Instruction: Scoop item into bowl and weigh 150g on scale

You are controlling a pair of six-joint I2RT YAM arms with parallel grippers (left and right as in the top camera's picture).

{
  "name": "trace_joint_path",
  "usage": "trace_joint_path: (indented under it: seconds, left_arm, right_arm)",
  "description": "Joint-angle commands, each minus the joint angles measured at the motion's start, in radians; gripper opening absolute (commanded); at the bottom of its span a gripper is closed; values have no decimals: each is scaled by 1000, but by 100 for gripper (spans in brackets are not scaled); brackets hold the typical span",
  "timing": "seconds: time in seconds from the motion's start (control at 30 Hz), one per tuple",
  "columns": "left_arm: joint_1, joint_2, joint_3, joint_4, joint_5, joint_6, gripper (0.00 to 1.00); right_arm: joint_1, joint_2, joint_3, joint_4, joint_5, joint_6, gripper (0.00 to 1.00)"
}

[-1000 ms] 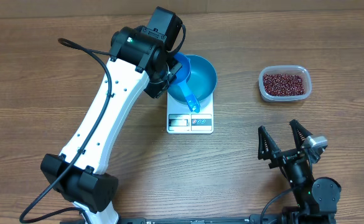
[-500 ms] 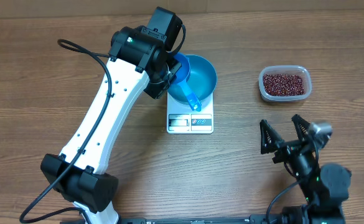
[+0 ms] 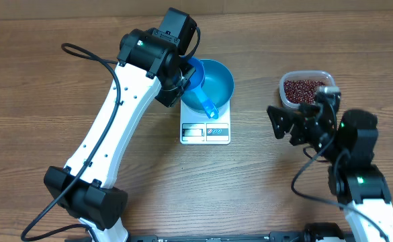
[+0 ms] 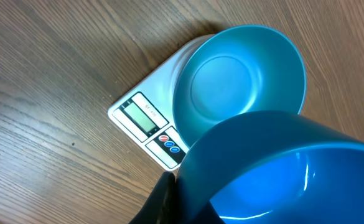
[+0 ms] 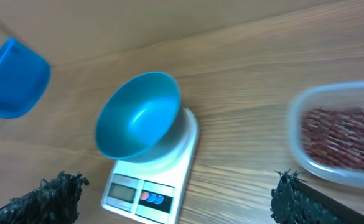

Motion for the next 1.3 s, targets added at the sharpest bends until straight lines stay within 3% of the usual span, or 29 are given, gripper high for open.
trace_joint_path:
  seconds: [0.0, 0.37, 0.73, 1.03, 1.27]
  left_arm:
    - [-4, -15, 16, -3, 2, -74, 4]
    - [-4, -15, 16, -3, 21, -301, 4]
    - [-5, -15, 16, -3, 68, -569, 5]
    - [-24, -15, 16, -3, 76, -620, 4]
    - [-36, -15, 16, -3, 79, -626, 4]
  right_arm:
    - [5, 65, 28, 36, -171, 23, 100]
    - [5, 174, 28, 236, -430, 219, 100]
    - [5, 174, 27, 376, -356, 679, 100]
    - [67, 174, 27, 457, -303, 827, 100]
    - [138, 174, 27, 524, -212, 837, 100]
